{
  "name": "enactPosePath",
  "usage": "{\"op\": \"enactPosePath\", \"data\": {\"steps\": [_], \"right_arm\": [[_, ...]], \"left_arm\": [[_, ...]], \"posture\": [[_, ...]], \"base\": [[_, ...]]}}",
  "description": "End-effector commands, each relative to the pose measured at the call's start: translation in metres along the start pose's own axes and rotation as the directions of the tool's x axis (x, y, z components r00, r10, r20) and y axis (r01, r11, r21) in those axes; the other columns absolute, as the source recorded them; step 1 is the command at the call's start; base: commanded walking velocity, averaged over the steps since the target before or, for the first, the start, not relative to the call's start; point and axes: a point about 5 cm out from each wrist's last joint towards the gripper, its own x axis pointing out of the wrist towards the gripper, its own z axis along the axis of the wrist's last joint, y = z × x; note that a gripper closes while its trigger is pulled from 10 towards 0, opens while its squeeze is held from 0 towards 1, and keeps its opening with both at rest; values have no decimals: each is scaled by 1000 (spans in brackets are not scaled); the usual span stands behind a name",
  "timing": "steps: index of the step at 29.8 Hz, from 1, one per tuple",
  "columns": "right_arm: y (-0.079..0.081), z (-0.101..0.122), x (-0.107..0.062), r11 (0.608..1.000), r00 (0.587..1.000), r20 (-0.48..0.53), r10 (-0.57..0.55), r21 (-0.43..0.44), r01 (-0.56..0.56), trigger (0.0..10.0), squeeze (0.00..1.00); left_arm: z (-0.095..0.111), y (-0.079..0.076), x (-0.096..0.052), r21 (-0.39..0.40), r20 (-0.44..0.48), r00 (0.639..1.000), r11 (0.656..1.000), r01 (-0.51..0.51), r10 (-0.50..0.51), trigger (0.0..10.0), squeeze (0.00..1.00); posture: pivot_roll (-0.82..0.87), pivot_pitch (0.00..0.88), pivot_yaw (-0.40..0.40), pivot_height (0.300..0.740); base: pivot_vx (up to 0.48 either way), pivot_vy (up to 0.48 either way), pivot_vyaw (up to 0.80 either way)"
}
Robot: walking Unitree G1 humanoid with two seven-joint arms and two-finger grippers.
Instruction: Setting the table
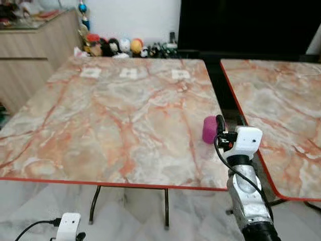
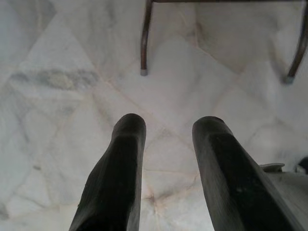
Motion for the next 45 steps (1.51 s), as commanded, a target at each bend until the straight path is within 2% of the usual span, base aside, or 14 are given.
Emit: {"op": "enactPosePath", "data": {"steps": [1, 6, 14, 21, 23, 30, 32, 36, 40, 45], "right_arm": [[11, 3, 1, 999, 999, 11, 38, 3, -38, 10000, 0], [8, 2, 1, 999, 1000, 6, 8, 33, -8, 10000, 0], [6, 4, 2, 1000, 1000, 9, -1, 26, 1, 10000, 0], [-6, 14, 1, 993, 991, 57, -119, 33, 117, 10000, 0], [-9, 17, 2, 987, 988, 39, -148, 61, 146, 10000, 0], [-18, 23, 7, 989, 979, -137, -149, -45, 144, 10000, 0], [-15, 29, 7, 994, 978, -193, -83, -81, 68, 10000, 0], [-6, 40, 1, 994, 971, -240, 2, -105, -28, 10000, 0], [0, 50, -5, 990, 966, -256, 43, -118, -75, 10000, 0], [1, 55, -21, 976, 931, -363, 44, -183, -117, 10000, 0]], "left_arm": [[-7, 1, -2, -2, -25, 1000, 1000, -1, 1, 10000, 0], [-7, 1, -2, 0, -24, 1000, 1000, -4, 4, 10000, 0], [-7, 2, -2, 3, -23, 1000, 1000, -8, 9, 10000, 0], [-8, 2, -2, 5, -23, 1000, 1000, -8, 8, 10000, 0], [-8, 2, -2, 5, -24, 1000, 1000, -8, 8, 10000, 0], [-7, 2, -2, 7, -24, 1000, 1000, -6, 6, 10000, 0], [-7, 1, -2, 9, -25, 1000, 1000, -3, 3, 10000, 0], [-7, 1, -2, 8, -25, 1000, 1000, -1, 1, 10000, 0], [-8, 1, -2, 9, -26, 1000, 1000, 0, 0, 10000, 0], [-9, 0, -2, 13, -29, 1000, 1000, 4, -4, 10000, 0]], "posture": [[95, 0, -36, 740], [95, 0, -36, 740], [95, 0, -37, 740], [94, 0, -37, 740], [94, 0, -37, 740], [88, 0, -37, 740], [80, 0, -37, 740], [80, 0, -37, 740], [69, 0, -39, 740], [60, 0, -42, 740]], "base": [[364, 0, 800], [338, 0, 160], [0, 0, 0], [0, 0, 0], [0, 0, 0], [0, 0, 0], [0, 0, 0], [0, 0, 0], [0, 0, 0], [0, 0, 0]]}}
